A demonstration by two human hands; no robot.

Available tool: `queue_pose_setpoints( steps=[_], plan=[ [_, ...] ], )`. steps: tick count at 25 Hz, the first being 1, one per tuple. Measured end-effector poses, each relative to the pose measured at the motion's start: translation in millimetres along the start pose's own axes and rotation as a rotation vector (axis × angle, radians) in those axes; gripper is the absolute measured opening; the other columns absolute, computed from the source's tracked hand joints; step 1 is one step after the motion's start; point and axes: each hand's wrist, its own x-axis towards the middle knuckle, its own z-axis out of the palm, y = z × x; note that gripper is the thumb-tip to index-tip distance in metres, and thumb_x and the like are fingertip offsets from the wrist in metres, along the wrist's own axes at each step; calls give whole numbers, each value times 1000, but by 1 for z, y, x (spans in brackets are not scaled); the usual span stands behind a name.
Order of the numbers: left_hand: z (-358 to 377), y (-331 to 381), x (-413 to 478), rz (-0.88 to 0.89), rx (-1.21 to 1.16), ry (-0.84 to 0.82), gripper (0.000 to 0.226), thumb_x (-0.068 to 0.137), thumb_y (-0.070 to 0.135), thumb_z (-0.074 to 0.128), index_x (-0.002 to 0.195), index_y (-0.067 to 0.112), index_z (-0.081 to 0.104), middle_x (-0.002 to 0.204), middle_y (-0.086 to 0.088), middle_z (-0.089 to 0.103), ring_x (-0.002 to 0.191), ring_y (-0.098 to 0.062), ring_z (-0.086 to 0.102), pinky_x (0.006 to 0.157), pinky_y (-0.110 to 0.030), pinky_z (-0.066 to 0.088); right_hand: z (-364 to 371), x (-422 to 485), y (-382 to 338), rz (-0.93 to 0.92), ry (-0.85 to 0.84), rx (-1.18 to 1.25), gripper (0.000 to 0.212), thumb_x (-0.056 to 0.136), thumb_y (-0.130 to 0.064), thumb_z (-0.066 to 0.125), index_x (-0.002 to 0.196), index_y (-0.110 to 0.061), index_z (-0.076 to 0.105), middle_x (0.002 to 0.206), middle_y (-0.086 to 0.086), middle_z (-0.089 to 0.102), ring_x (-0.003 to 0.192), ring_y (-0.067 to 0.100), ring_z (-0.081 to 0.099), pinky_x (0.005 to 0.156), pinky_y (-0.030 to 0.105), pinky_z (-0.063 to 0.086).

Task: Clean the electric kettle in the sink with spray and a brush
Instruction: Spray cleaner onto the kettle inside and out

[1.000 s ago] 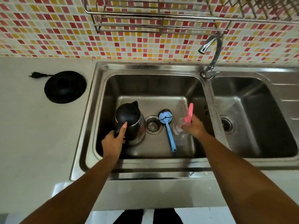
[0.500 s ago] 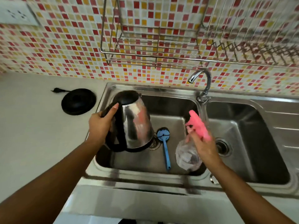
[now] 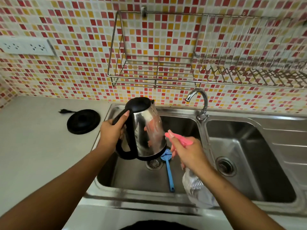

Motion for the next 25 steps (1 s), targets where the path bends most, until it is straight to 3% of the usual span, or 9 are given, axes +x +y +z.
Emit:
queue_pose_setpoints(
  steps=[4, 8, 10, 12, 14, 16, 21, 23, 25],
  plan=[
    [1, 0, 3, 23, 22, -3, 48, 83, 43, 69, 58, 6, 50, 42, -4, 43, 35, -19, 38, 42, -25, 35, -5, 3, -5, -49, 76, -139, 75, 75, -84, 41, 66, -14, 67, 55, 12, 64, 31, 17, 54, 45, 39, 55],
    [-1, -4, 5, 24, 19, -2, 49, 81, 44, 70, 61, 3, 52, 43, -5, 42, 36, -20, 37, 43, -26, 34, -9, 1, -17, -72, -5, -233, 72, 80, -80, 38, 83, -16, 72, 66, 6, 72, 31, 14, 56, 50, 38, 58],
    [-2, -5, 5, 12, 37, 11, 49, 81, 45, 70, 62, 4, 52, 44, -6, 43, 36, -20, 39, 43, -26, 35, -3, -1, -20, -89, 12, -231, 61, 81, -77, 42, 77, -24, 72, 61, 7, 69, 32, 18, 56, 48, 39, 57],
    [-2, -5, 5, 9, 56, 24, 49, 80, 47, 70, 63, 4, 53, 46, -7, 44, 37, -20, 41, 43, -25, 37, 3, -5, -18, -111, 50, -241, 62, 80, -77, 45, 71, -22, 72, 56, 10, 65, 35, 21, 54, 46, 41, 54],
    [-1, -5, 5, 10, 59, 36, 49, 80, 47, 71, 61, 5, 52, 45, -6, 44, 36, -19, 41, 43, -24, 37, 5, -10, -16, -128, 65, -254, 65, 78, -78, 44, 74, -21, 73, 56, 10, 64, 34, 15, 50, 46, 40, 53],
    [-1, -4, 6, 13, 51, 48, 49, 80, 45, 71, 56, 9, 49, 42, -3, 44, 36, -18, 41, 43, -24, 36, 3, -11, -16, -147, 48, -262, 61, 81, -74, 46, 61, -20, 66, 57, 7, 65, 35, 13, 53, 47, 39, 54],
    [-9, -1, 13, 12, 32, 47, 49, 79, 47, 71, 55, 10, 51, 42, -3, 43, 39, -21, 40, 47, -26, 36, 4, -9, -8, -95, 33, -297, 42, 78, -77, 47, 48, -50, 60, 55, 9, 65, 40, 20, 58, 52, 41, 57],
    [-12, 0, 16, 16, 31, 44, 50, 79, 48, 70, 55, 9, 50, 41, -1, 43, 37, -18, 40, 45, -24, 36, 2, -9, -5, -89, 13, -301, 48, 74, -81, 43, 59, -43, 68, 59, 11, 66, 42, 24, 59, 53, 42, 57],
    [-14, 2, 18, 18, 18, 39, 49, 81, 47, 70, 57, 9, 51, 40, 1, 43, 36, -15, 40, 44, -23, 37, 1, -10, -5, -107, -68, -343, 57, 73, -82, 38, 87, -40, 74, 67, 10, 68, 47, 25, 59, 56, 44, 57]
  ],
)
